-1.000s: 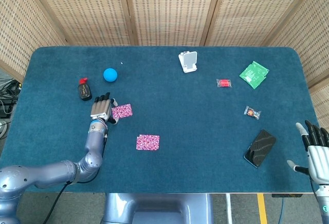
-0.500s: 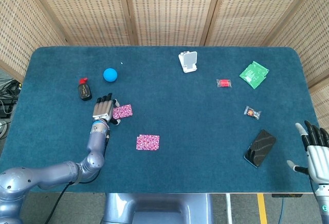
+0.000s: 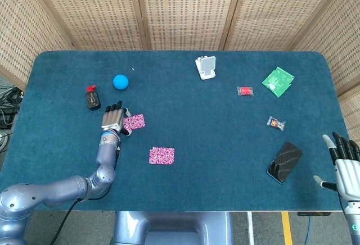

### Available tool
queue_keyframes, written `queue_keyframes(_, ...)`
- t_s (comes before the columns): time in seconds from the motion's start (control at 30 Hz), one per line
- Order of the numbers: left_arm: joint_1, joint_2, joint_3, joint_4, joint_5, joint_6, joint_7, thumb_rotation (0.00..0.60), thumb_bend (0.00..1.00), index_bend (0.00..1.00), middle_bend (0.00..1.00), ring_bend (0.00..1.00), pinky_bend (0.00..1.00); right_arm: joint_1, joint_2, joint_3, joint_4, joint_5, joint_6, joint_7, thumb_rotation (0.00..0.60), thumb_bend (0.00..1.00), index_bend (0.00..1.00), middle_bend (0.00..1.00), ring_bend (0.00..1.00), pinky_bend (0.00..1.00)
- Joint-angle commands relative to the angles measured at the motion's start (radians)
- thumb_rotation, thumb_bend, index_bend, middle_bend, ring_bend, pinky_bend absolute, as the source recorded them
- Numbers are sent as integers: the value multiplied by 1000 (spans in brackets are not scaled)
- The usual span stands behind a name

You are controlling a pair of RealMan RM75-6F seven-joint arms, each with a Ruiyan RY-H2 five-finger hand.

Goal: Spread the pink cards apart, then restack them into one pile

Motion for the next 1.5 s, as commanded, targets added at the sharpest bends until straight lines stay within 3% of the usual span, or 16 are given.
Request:
queue_keyframes(0.03, 2, -1, -1, 1, 2, 0, 2, 600, 261, 345, 0, 0, 0, 0, 0, 0, 0, 0, 1, 0, 600, 0, 0, 0, 0, 0)
queue_keyframes(0.27, 2, -10, -4, 7, -3, 9, 17, 600, 282, 498, 0, 0, 0, 0, 1, 0, -2, -2, 2, 1, 600, 0, 0, 0, 0, 0)
queue_keyframes(0.47, 3, -9, -12, 2, -1, 24, 26, 600, 290, 571, 0, 0, 0, -1, 2, 0, -2, -2, 2, 4, 600, 0, 0, 0, 0, 0)
queue_keyframes(0.93, 13, 37, -39, -81, 21, 39, 13, 600, 290, 573, 0, 0, 0, -1, 3, -1, -5, -3, 5, 2, 600, 0, 0, 0, 0, 0)
queue_keyframes(1.2, 25, 98, -27, -277, 100, 66, -9, 600, 289, 570, 0, 0, 0, -1, 3, -2, -8, -4, 4, -3, 600, 0, 0, 0, 0, 0)
queue_keyframes(1.5, 22, 90, 62, -458, 195, 133, 22, 600, 289, 561, 0, 0, 0, -4, 6, -1, -8, -2, 6, 2, 600, 0, 0, 0, 0, 0)
